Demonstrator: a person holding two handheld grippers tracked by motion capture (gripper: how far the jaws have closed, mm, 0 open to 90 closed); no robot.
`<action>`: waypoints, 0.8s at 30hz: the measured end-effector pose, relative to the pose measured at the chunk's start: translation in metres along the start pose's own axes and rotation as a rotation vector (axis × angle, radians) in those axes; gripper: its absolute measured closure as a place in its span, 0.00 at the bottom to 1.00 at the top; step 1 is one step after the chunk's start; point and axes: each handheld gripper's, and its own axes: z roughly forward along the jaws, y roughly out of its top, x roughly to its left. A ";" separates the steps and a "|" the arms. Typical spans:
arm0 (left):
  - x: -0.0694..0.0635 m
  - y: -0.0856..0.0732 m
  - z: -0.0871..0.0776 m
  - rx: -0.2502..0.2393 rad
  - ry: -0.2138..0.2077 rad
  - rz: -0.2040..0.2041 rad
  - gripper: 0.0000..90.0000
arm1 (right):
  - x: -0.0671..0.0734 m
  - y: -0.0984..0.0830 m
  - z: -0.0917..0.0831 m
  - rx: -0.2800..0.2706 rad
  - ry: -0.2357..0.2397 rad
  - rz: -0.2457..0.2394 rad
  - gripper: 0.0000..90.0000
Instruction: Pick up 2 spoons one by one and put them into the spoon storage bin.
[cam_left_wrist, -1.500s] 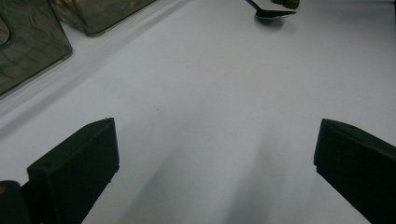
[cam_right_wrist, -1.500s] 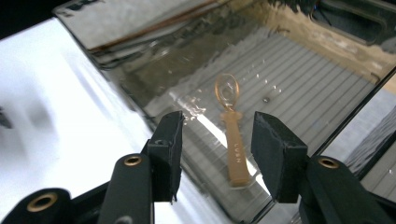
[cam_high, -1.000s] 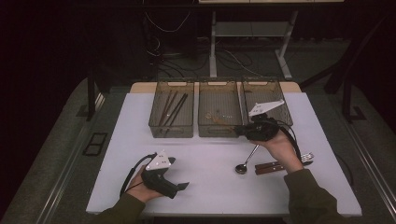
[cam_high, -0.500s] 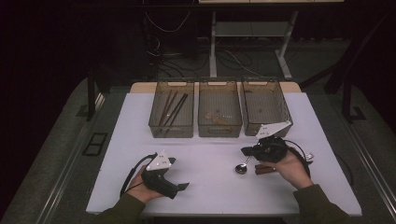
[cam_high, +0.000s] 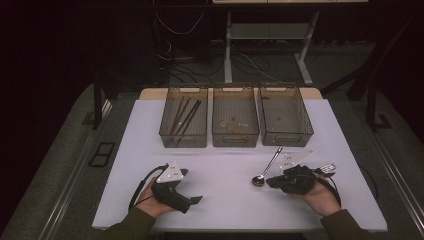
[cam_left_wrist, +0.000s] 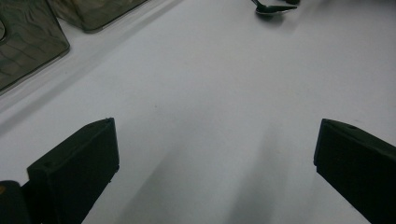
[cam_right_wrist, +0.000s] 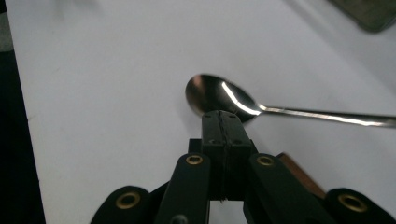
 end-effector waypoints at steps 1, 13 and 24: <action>0.000 0.000 0.000 0.000 0.000 0.000 0.00 | 0.000 -0.002 0.002 0.008 0.002 0.000 1.00; 0.000 0.000 0.000 0.002 0.002 0.001 0.00 | 0.001 -0.004 0.015 0.023 0.023 -0.006 1.00; 0.000 0.000 0.000 0.004 0.003 0.004 0.00 | 0.003 0.000 0.019 0.028 0.034 -0.013 1.00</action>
